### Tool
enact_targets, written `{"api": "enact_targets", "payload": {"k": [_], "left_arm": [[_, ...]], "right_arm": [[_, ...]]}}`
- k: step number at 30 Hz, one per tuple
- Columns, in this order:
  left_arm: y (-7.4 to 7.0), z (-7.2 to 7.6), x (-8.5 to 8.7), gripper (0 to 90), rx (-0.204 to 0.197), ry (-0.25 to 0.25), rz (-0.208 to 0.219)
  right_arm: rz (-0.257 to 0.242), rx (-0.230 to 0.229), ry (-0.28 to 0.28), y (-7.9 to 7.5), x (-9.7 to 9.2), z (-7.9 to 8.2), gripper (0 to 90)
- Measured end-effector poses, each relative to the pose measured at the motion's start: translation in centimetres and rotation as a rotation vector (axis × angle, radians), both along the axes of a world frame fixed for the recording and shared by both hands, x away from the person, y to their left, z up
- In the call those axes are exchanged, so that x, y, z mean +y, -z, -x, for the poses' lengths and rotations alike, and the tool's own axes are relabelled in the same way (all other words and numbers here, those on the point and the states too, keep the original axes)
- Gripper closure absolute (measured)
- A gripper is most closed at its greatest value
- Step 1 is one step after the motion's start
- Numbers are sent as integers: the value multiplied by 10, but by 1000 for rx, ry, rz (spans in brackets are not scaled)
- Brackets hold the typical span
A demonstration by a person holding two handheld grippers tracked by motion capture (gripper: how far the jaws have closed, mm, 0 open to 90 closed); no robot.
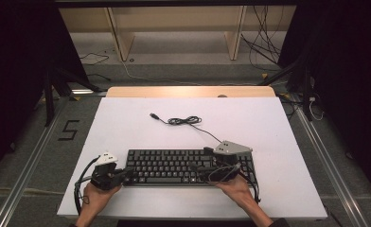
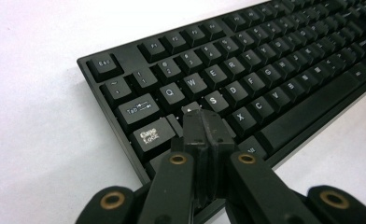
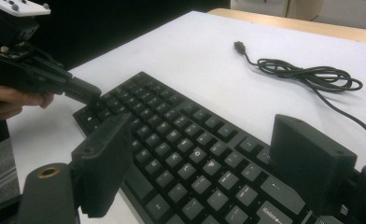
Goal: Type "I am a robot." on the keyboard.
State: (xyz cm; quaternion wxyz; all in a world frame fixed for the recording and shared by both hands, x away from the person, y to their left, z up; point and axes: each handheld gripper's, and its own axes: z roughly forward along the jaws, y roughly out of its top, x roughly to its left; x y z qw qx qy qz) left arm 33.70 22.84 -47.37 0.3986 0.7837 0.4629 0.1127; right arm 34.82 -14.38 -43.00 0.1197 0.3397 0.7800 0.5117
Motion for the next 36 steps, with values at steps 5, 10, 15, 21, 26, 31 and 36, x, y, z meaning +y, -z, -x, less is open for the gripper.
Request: {"api": "enact_targets", "payload": {"k": [5, 10, 15, 21, 26, 31, 36], "left_arm": [[4, -3, -2, 891, 20, 0, -14], [4, -3, -2, 891, 26, 2, -16], [5, -3, -2, 891, 27, 1, -19], [7, -5, -1, 893, 48, -7, -11], [6, -5, -1, 893, 47, 2, -22], [3, -3, -2, 882, 22, 4, -14], [-2, -1, 0, 809, -16, 3, 20]], "right_arm": [[-2, -2, -2, 0, -1, 2, 224], [-3, 0, -3, 0, -2, 4, 224], [0, 2, -8, 1, -1, 5, 224], [4, 6, -13, 1, 0, 6, 224], [3, 5, -15, 2, 0, 6, 224], [5, 5, -16, 1, 1, 6, 224], [1, 5, -13, 1, 0, 6, 224]]}}
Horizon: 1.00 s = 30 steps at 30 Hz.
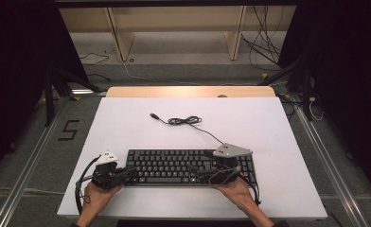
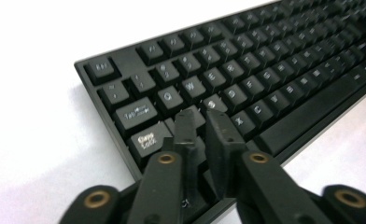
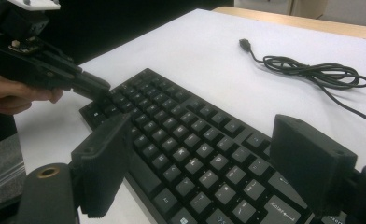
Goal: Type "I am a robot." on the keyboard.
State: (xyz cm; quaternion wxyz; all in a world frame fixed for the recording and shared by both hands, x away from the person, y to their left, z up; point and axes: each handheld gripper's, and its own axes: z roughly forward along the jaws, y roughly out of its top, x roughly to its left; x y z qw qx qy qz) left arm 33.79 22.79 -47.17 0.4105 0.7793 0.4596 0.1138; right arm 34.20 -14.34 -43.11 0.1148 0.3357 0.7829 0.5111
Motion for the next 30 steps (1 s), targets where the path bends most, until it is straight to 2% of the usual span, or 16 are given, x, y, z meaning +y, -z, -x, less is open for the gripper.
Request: {"api": "enact_targets", "payload": {"k": [3, 10, 15, 17, 22, 25, 30], "left_arm": [[-3, 1, 1, 770, -22, -3, 25], [-7, 2, 1, 602, -52, -3, 70], [-9, 1, -2, 460, -65, -32, 99], [-9, 0, -3, 417, -70, -36, 99], [-11, -4, -6, 420, -84, -55, 112], [-13, -4, -5, 464, -107, -64, 122], [-16, -4, -5, 470, -125, -58, 144]], "right_arm": [[1, -1, -1, 0, 0, 0, 224], [2, -3, -4, 1, 2, 1, 222], [1, -6, -2, 1, 2, 1, 218], [-1, -9, -1, 1, 2, 1, 217], [-2, -14, -2, 0, 2, 2, 214], [-6, -20, -2, 0, 2, 3, 213], [-7, -17, 3, 0, -3, 7, 212]]}}
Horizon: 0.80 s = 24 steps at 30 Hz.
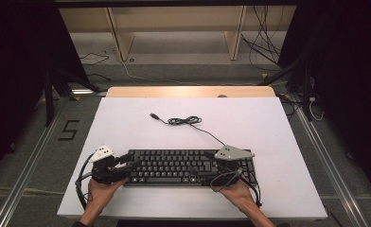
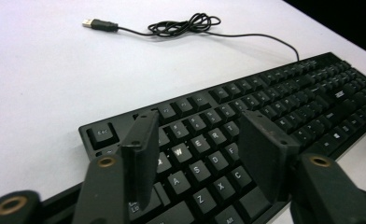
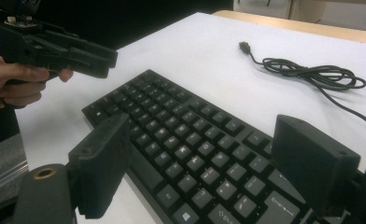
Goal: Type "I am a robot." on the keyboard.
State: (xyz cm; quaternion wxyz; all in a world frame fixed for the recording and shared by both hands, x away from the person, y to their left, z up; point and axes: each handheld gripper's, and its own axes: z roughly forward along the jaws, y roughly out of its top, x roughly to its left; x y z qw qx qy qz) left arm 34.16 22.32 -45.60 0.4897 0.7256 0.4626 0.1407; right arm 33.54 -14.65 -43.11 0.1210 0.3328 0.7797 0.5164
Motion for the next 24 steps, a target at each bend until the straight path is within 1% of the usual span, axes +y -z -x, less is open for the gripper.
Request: {"api": "enact_targets", "payload": {"k": [3, 5, 7, 10, 12, 13, 16, 18, 20, 24], "left_arm": [[-1, -1, -2, 395, -2, -2, 1], [-2, -2, -3, 352, -3, -2, 12], [-3, -2, -5, 346, -6, 9, 15], [-5, -1, -10, 400, -12, 39, 13], [-6, 1, -15, 460, -17, 65, 7], [-6, 2, -18, 483, -15, 77, -1], [-4, 4, -25, 571, -15, 123, -8], [-3, 6, -30, 623, -11, 147, -22], [-1, 7, -34, 696, -7, 171, -45], [3, 9, -40, 820, 1, 210, -68]], "right_arm": [[-2, 1, 6, 1, -4, 2, 211], [-5, 2, 9, 1, -6, 3, 211], [-4, 4, 12, 2, -7, 5, 211], [-3, 8, 12, 3, -9, 6, 211], [1, 11, 13, 3, -10, 7, 211], [0, 11, 13, 3, -10, 7, 211], [-1, 11, 14, 4, -10, 8, 211], [-1, 11, 14, 4, -11, 8, 211], [-2, 10, 14, 3, -11, 9, 211], [-2, 10, 13, 3, -12, 9, 211]]}}
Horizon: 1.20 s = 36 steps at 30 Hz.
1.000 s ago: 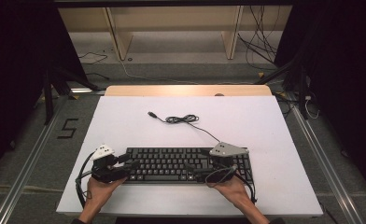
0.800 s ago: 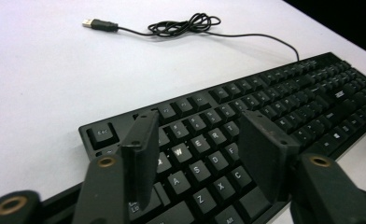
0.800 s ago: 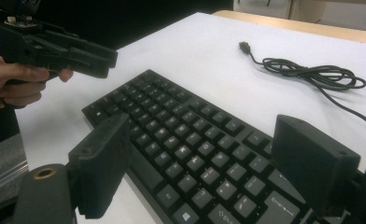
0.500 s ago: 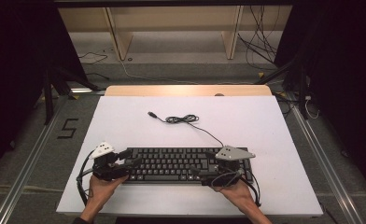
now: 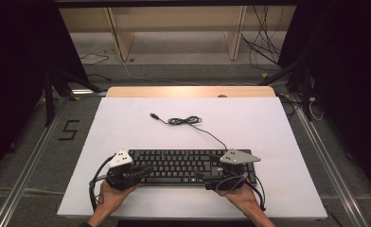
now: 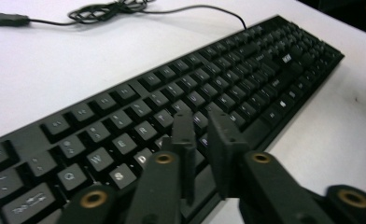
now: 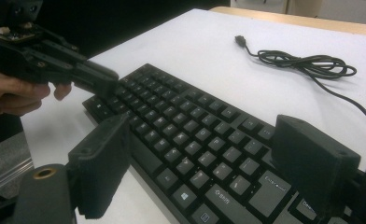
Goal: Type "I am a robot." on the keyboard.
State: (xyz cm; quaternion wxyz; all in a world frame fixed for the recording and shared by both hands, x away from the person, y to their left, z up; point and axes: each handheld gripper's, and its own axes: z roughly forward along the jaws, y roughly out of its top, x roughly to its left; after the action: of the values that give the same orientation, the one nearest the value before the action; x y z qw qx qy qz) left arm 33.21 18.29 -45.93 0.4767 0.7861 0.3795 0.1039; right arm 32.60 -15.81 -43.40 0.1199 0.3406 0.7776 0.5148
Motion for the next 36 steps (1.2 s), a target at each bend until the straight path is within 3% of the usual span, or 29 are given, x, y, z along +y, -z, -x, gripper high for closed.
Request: {"api": "enact_targets", "payload": {"k": [4, 18, 36], "left_arm": [[3, 1, -4, 890, 15, 23, -15], [17, 0, -15, 892, 85, 72, -87], [25, -1, -19, 893, 105, 69, -121]], "right_arm": [[-1, 0, -2, 0, 0, 0, 211], [-3, -4, -9, -1, 2, 2, 211], [-2, -3, -15, 0, 3, 3, 211]]}}
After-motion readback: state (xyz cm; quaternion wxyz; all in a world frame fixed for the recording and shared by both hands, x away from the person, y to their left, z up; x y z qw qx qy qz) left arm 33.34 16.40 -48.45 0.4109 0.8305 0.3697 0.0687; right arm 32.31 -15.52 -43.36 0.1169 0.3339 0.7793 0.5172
